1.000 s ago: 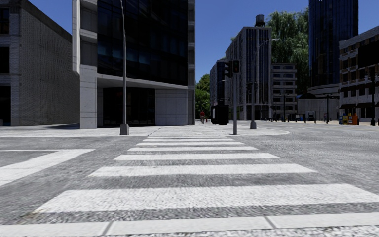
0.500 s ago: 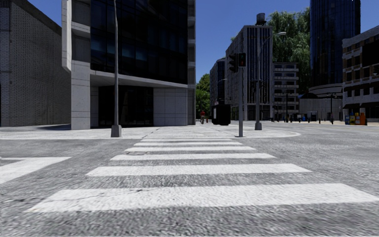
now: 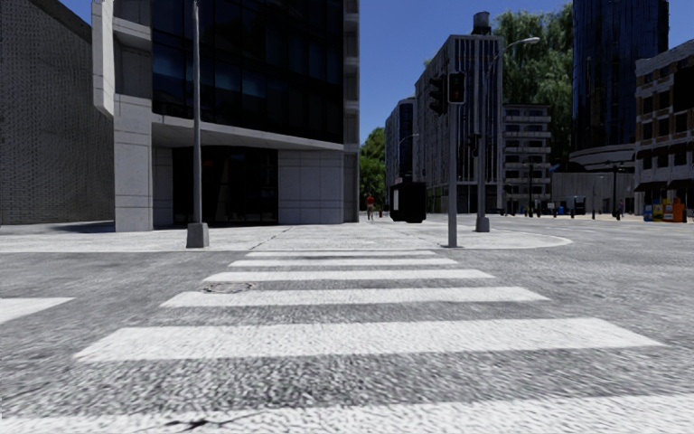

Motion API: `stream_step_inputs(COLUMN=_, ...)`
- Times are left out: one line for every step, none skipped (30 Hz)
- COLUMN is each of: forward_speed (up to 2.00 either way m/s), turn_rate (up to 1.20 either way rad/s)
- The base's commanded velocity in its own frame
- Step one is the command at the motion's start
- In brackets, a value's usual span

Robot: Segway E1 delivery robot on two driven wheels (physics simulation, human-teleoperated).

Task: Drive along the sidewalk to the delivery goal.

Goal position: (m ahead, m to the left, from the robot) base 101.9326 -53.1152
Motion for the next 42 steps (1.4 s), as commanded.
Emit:
stream_step_inputs(forward_speed=1.28, turn_rate=0.00)
stream_step_inputs(forward_speed=1.28, turn_rate=0.00)
stream_step_inputs(forward_speed=1.28, turn_rate=0.00)
stream_step_inputs(forward_speed=1.28, turn_rate=0.00)
stream_step_inputs(forward_speed=1.28, turn_rate=0.00)
stream_step_inputs(forward_speed=1.28, turn_rate=0.00)
stream_step_inputs(forward_speed=1.28, turn_rate=0.00)
stream_step_inputs(forward_speed=1.28, turn_rate=0.00)
stream_step_inputs(forward_speed=1.28, turn_rate=0.00)
stream_step_inputs(forward_speed=1.28, turn_rate=0.00)
stream_step_inputs(forward_speed=1.28, turn_rate=0.00)
stream_step_inputs(forward_speed=1.28, turn_rate=0.00)
stream_step_inputs(forward_speed=1.28, turn_rate=0.00)
stream_step_inputs(forward_speed=1.28, turn_rate=0.00)
stream_step_inputs(forward_speed=1.28, turn_rate=0.00)
stream_step_inputs(forward_speed=1.28, turn_rate=0.00)
stream_step_inputs(forward_speed=1.28, turn_rate=0.00)
stream_step_inputs(forward_speed=1.38, turn_rate=0.00)
stream_step_inputs(forward_speed=2.00, turn_rate=0.00)
stream_step_inputs(forward_speed=2.00, turn_rate=0.00)
stream_step_inputs(forward_speed=2.00, turn_rate=0.00)
stream_step_inputs(forward_speed=2.00, turn_rate=0.00)
stream_step_inputs(forward_speed=2.00, turn_rate=0.00)
stream_step_inputs(forward_speed=2.00, turn_rate=0.00)
stream_step_inputs(forward_speed=2.00, turn_rate=0.00)
stream_step_inputs(forward_speed=2.00, turn_rate=0.00)
stream_step_inputs(forward_speed=2.00, turn_rate=0.00)
stream_step_inputs(forward_speed=2.00, turn_rate=0.00)
stream_step_inputs(forward_speed=2.00, turn_rate=0.00)
stream_step_inputs(forward_speed=2.00, turn_rate=0.00)
stream_step_inputs(forward_speed=2.00, turn_rate=0.00)
stream_step_inputs(forward_speed=2.00, turn_rate=0.00)
stream_step_inputs(forward_speed=2.00, turn_rate=0.00)
stream_step_inputs(forward_speed=2.00, turn_rate=0.00)
stream_step_inputs(forward_speed=2.00, turn_rate=0.00)
stream_step_inputs(forward_speed=2.00, turn_rate=0.00)
stream_step_inputs(forward_speed=2.00, turn_rate=0.00)
stream_step_inputs(forward_speed=2.00, turn_rate=0.00)
stream_step_inputs(forward_speed=2.00, turn_rate=0.00)
stream_step_inputs(forward_speed=2.00, turn_rate=0.00)
stream_step_inputs(forward_speed=2.00, turn_rate=0.00)
stream_step_inputs(forward_speed=2.00, turn_rate=0.00)
